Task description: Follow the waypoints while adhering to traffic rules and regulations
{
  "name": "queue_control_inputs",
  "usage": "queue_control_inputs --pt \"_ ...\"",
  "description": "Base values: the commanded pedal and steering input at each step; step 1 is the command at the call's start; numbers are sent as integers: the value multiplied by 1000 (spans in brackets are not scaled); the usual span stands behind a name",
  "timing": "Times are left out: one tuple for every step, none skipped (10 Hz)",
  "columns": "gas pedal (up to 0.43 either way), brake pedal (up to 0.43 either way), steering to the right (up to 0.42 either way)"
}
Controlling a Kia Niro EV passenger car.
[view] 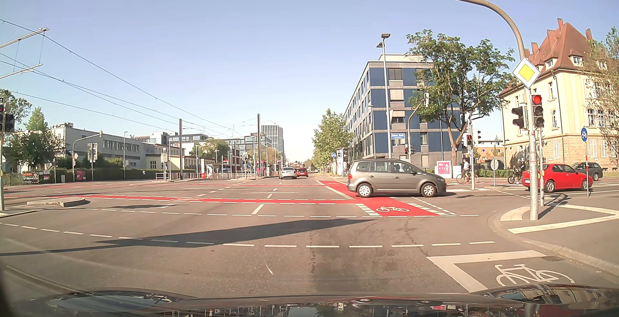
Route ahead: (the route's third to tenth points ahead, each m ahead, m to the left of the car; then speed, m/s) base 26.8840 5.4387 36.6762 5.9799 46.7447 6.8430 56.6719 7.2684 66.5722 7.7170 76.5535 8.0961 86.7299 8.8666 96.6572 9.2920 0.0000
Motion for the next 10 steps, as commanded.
queue_control_inputs --pt "0 177 -51" --pt "0 177 -51" --pt "0 177 -51" --pt "0 177 -51" --pt "0 177 -51" --pt "0 177 -51" --pt "0 177 -51" --pt "0 177 -51" --pt "0 177 -51" --pt "0 177 -51"
